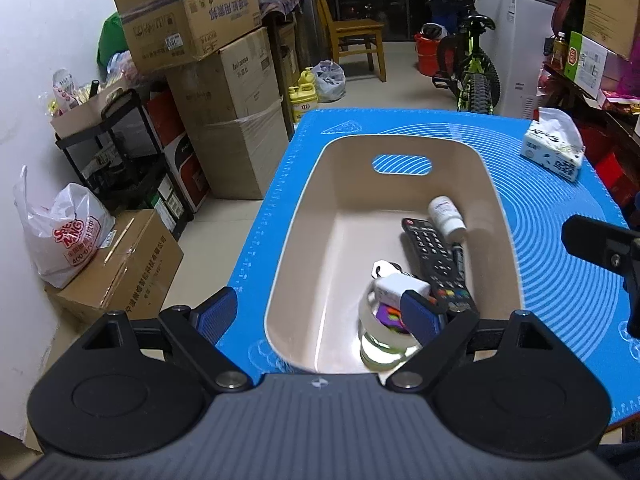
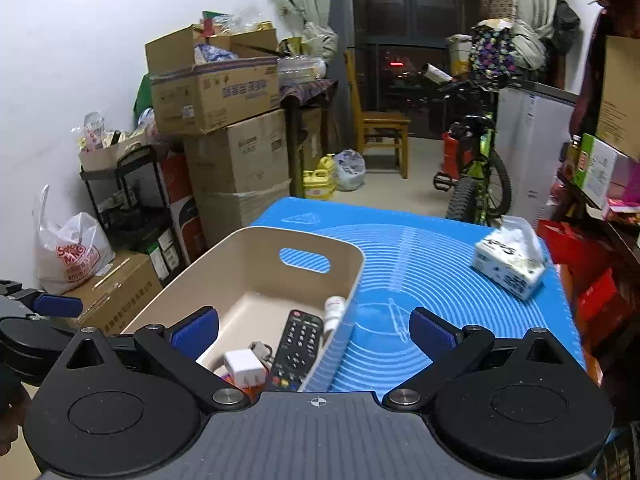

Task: Organize rigid objects
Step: 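Lower the beige bin onto the mat with the left tool and release it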

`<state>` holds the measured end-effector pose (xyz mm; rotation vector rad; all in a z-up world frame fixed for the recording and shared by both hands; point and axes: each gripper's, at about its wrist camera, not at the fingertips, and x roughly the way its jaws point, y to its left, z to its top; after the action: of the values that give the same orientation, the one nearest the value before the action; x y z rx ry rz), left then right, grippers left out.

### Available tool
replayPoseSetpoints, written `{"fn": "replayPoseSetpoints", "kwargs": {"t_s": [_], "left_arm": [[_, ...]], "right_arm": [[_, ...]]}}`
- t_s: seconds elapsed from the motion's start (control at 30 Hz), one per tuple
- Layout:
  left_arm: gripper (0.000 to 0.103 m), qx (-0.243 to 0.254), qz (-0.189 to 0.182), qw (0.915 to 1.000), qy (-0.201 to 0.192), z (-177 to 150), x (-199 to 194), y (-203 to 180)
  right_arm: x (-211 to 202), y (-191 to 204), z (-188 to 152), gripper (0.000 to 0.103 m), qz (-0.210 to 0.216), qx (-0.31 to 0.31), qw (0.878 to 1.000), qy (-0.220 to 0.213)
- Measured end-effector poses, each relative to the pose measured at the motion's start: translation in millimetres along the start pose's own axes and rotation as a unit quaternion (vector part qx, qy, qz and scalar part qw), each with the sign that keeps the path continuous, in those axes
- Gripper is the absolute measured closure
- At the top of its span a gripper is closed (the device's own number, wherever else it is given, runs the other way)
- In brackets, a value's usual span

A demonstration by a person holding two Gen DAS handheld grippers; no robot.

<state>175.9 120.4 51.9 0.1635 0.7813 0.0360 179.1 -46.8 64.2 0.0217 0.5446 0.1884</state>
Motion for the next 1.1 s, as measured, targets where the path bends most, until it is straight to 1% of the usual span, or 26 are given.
{"fn": "replayPoseSetpoints", "kwargs": {"t_s": [0.17,0.33,0.53,0.73,0.87,1.1], "left_arm": [[0.014,-0.010,-0.014,0.9998,-0.004,-14,-23,-7],[0.014,-0.016,-0.011,0.9998,-0.003,-32,-42,-16],[0.014,0.006,-0.008,1.0000,0.000,-55,-59,-29],[0.014,0.018,-0.010,0.9998,-0.004,-74,-72,-41],[0.014,0.026,-0.008,0.9995,-0.016,-85,-82,-53],[0.014,0.025,-0.027,0.9986,-0.038,-101,-97,-67]], "right_arm": [[-30,-6,-12,0.003,-0.004,0.009,1.000,0.002],[-60,-14,-31,0.003,-0.006,0.024,1.000,0.003],[-88,-22,-52,0.003,-0.024,0.018,1.000,0.001],[-107,-35,-70,0.003,-0.030,0.032,0.999,0.007],[-118,-42,-83,0.003,-0.032,0.042,0.999,0.008],[-145,-50,-102,0.003,-0.030,0.049,0.998,0.001]]}}
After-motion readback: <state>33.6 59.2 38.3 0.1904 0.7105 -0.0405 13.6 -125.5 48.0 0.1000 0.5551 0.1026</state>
